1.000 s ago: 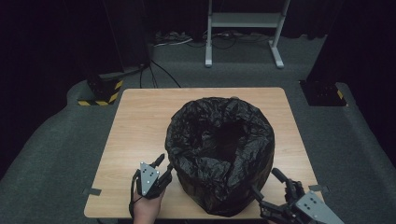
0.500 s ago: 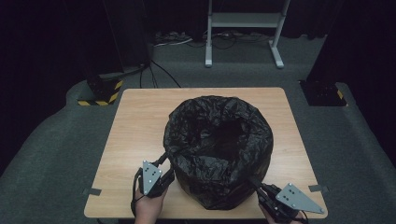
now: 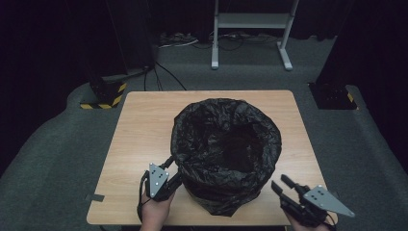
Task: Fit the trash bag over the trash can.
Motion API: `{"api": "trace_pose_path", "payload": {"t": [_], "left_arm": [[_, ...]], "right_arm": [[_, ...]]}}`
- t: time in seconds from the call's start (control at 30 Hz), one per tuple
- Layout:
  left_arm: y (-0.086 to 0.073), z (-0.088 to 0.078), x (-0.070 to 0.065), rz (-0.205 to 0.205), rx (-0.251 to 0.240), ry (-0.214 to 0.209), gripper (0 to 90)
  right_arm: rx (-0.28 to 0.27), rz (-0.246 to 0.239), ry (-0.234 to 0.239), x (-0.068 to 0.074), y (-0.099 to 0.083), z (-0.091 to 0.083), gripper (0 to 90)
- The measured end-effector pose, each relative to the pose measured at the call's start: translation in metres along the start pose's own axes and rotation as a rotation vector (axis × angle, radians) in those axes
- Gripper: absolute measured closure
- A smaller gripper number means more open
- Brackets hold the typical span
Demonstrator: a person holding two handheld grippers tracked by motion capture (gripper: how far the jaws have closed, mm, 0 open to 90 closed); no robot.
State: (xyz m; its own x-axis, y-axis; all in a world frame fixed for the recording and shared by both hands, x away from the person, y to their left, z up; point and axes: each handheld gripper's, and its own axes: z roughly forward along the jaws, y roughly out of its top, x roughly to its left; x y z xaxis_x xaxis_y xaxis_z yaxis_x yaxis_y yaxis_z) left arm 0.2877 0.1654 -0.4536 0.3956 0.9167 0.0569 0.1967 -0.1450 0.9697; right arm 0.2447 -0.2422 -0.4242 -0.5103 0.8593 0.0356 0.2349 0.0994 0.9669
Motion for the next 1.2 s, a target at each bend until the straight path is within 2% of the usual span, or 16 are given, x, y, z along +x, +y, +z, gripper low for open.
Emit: {"api": "trace_pose_path", "payload": {"t": [0.07, 0.17, 0.3, 0.4, 0.5, 0.53, 0.67, 0.77, 0.83, 0.93, 0.97, 1.0, 1.03, 1.07, 1.1, 1.2], "left_arm": [[0.0, 0.005, -0.001, 0.007, 0.014, -0.004, 56.6], [0.002, 0.013, -0.006, -0.003, 0.019, -0.027, 55.9], [0.007, 0.026, -0.019, 0.033, 0.027, -0.069, 52.8], [0.009, 0.031, -0.026, 0.045, 0.025, -0.09, 51.6], [0.012, 0.039, -0.043, 0.069, 0.022, -0.149, 50.0], [0.013, 0.04, -0.046, 0.085, 0.025, -0.152, 49.9], [0.013, 0.044, -0.05, 0.073, 0.024, -0.153, 44.5], [0.01, 0.037, -0.039, 0.034, 0.016, -0.123, 34.4], [0.006, 0.027, -0.027, 0.016, 0.007, -0.103, 27.7], [0.0, 0.016, -0.013, -0.001, 0.005, -0.074, 18.2], [-0.01, 0.007, 0.002, -0.006, 0.023, -0.051, 16.0], [-0.01, 0.007, 0.002, -0.006, 0.023, -0.051, 15.3], [-0.021, -0.001, 0.016, -0.007, 0.066, -0.029, 15.1], [-0.021, -0.001, 0.016, -0.007, 0.066, -0.029, 14.8], [-0.034, -0.007, 0.029, -0.015, 0.117, -0.014, 14.5], [-0.05, -0.013, 0.04, -0.009, 0.186, -0.022, 13.4]], "right_arm": [[-0.024, -0.016, -0.055, -0.005, 0.008, 0.004, 46.3], [-0.003, -0.037, -0.115, -0.012, 0.011, 0.025, 40.7], [0.031, -0.037, -0.174, -0.03, 0.009, 0.044, 35.1], [0.039, -0.042, -0.202, -0.045, 0.008, 0.047, 32.1], [0.041, -0.044, -0.223, -0.058, 0.009, 0.047, 31.4], [0.048, -0.047, -0.233, -0.063, 0.009, 0.046, 31.7], [0.054, -0.043, -0.246, -0.071, 0.01, 0.045, 30.1], [0.076, -0.023, -0.248, -0.079, 0.011, 0.041, 20.8], [0.13, 0.008, -0.257, -0.084, 0.01, 0.039, 16.6], [0.18, 0.044, -0.262, -0.089, 0.007, 0.039, 15.9], [0.262, 0.044, -0.262, -0.095, 0.002, 0.04, 15.5], [0.299, 0.056, -0.262, -0.097, -0.001, 0.042, 15.2], [0.328, 0.068, -0.261, -0.099, -0.003, 0.044, 14.4], [0.328, 0.068, -0.261, -0.099, -0.003, 0.044, 14.4], [0.413, 0.084, -0.26, -0.102, -0.007, 0.051, 12.3], [0.544, 0.099, -0.28, -0.103, -0.012, 0.061, 12.2]]}}
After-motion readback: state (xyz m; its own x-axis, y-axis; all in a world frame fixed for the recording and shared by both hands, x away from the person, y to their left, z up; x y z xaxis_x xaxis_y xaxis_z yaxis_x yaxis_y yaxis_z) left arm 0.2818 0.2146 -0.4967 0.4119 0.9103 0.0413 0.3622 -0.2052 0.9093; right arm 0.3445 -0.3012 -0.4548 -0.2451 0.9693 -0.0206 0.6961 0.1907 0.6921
